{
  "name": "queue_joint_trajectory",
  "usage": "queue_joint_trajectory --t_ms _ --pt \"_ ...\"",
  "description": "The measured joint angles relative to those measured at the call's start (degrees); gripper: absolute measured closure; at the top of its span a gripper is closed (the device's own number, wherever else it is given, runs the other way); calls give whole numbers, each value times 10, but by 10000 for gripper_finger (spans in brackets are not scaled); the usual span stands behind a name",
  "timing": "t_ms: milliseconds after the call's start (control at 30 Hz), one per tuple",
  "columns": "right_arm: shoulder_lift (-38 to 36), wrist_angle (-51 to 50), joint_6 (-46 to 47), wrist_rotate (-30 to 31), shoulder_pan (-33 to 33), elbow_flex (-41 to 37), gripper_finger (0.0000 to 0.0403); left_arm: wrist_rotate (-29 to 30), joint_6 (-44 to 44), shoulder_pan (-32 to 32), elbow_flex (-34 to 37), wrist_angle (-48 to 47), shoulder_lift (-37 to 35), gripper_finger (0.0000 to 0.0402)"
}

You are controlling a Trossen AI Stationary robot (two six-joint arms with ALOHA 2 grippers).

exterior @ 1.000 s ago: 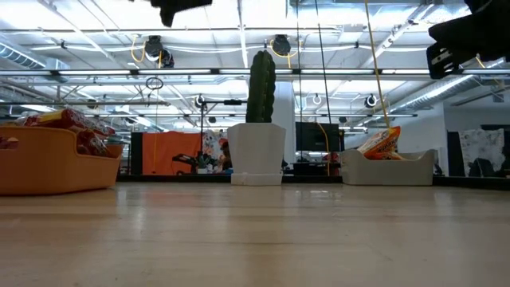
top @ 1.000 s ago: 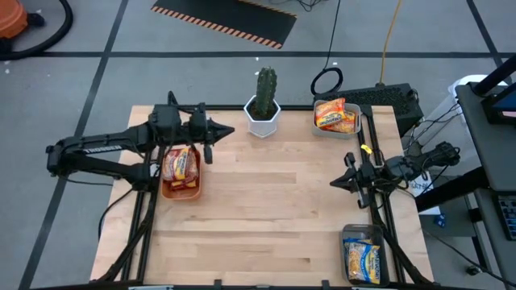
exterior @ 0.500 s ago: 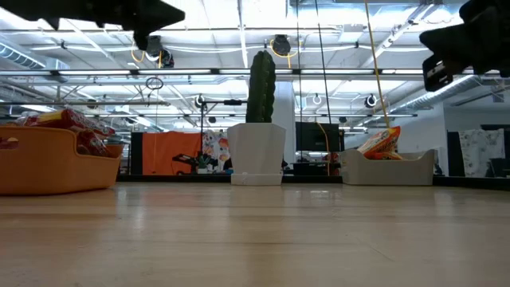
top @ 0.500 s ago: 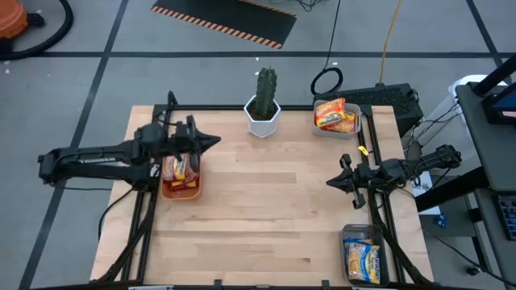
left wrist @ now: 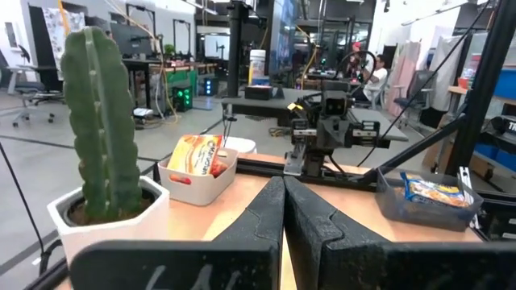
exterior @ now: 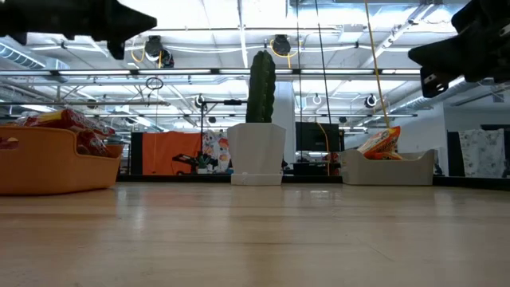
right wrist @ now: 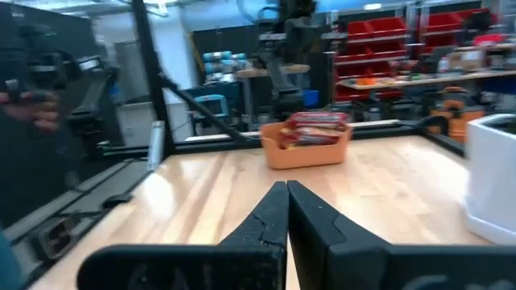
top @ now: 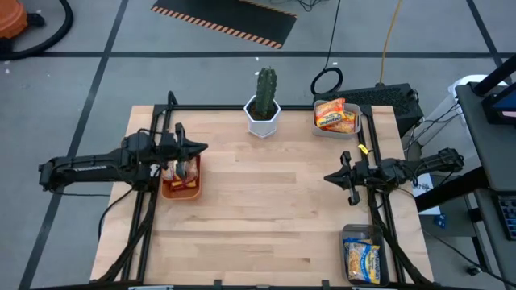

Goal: Sort Maruchan noodles
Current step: Return to Home Position

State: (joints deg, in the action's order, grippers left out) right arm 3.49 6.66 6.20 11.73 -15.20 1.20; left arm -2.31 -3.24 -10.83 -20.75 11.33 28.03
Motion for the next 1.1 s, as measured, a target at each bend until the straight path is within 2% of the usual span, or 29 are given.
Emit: queue_joint_trajectory --t_ms 333,533,1100 --pt "0 -13 -34 4 32 -1 403 4 0 0 94 13 -74 398" --pt "0 -15 -35 4 49 -1 403 4 -3 0 151 56 -106 399" --pt "0 -10 -45 31 55 -1 403 42 23 0 162 72 -113 400"
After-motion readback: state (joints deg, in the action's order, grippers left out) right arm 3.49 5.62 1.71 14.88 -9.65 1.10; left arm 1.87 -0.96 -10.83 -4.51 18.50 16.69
